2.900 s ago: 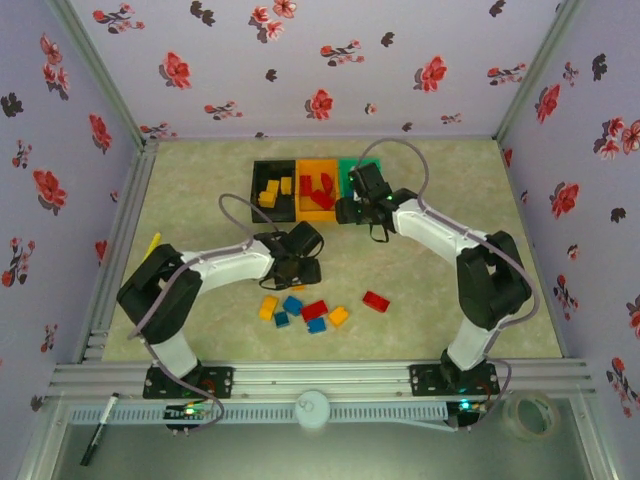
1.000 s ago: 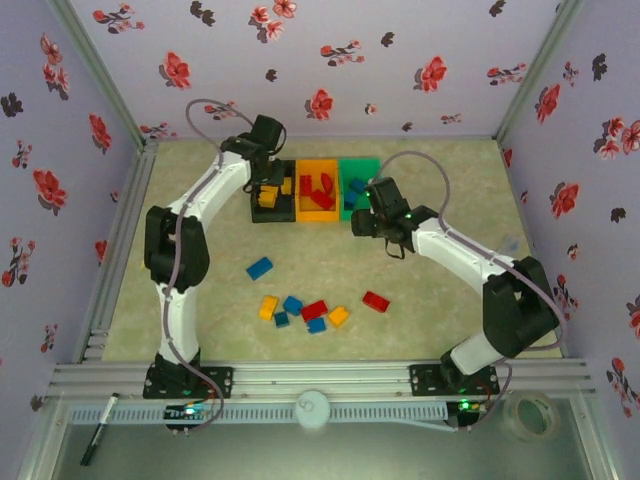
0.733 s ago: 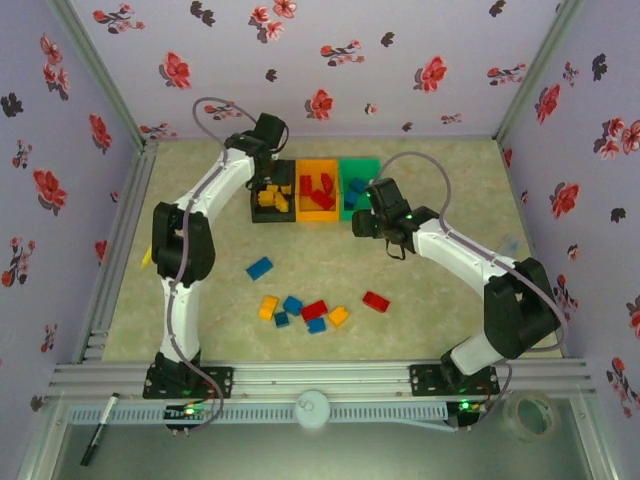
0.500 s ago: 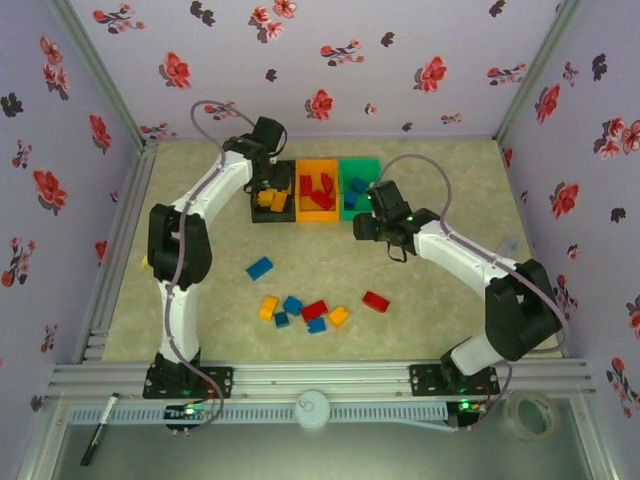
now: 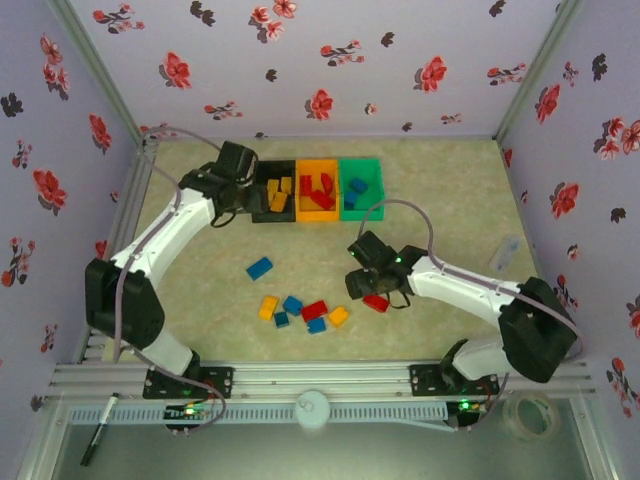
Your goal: Sort the legos into containers by color
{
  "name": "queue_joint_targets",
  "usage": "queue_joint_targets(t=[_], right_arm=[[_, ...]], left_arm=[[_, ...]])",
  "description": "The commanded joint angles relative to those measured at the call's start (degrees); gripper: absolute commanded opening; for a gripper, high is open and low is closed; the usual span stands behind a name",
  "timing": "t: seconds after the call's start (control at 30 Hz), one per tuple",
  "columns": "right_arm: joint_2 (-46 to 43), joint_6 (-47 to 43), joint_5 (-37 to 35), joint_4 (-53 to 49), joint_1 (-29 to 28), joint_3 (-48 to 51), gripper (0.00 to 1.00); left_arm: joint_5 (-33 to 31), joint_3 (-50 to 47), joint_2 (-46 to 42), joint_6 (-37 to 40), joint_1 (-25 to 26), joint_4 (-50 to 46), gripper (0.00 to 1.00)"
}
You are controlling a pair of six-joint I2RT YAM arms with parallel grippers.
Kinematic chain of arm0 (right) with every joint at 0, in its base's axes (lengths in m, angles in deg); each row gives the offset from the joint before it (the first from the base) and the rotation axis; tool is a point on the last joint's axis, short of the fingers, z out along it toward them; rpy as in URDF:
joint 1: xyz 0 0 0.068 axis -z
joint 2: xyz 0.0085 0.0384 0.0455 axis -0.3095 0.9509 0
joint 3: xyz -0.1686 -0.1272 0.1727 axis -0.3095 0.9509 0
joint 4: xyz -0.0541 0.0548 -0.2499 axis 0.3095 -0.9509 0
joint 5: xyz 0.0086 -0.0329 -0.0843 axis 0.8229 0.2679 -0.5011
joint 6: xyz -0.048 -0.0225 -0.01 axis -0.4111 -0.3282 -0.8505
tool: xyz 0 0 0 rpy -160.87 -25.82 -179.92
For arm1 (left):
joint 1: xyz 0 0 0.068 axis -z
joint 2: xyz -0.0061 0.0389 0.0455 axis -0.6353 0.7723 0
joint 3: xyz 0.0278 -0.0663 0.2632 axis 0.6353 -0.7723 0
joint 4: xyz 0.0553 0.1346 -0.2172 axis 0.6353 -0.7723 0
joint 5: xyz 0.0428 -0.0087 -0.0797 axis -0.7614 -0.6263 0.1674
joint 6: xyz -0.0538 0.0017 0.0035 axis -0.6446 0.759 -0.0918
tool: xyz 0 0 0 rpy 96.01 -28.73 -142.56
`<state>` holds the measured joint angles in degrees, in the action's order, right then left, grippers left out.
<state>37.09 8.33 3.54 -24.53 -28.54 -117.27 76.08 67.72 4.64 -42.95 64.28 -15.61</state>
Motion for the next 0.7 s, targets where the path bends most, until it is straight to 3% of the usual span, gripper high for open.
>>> queue_joint_targets(t=[0.0, 0.3, 0.67], right_arm=[[-2.01, 2.41, -0.85, -3.39, -1.44, 1.72, 0.76], [-1.43, 4.76, -2.99, -4.02, -3.97, 4.77, 0.78], [1.62, 5.92, -4.27, -1.85, -3.97, 5.65, 0.73]], left_arm=[[1.32, -2.2, -2.15, -3.03, 0.32, 2.04, 0.64], [1.19, -1.76, -3.79, -3.02, 0.3, 0.91, 0.63], [1.19, -1.39, -3.7, -3.11, 0.38, 0.29, 0.62]])
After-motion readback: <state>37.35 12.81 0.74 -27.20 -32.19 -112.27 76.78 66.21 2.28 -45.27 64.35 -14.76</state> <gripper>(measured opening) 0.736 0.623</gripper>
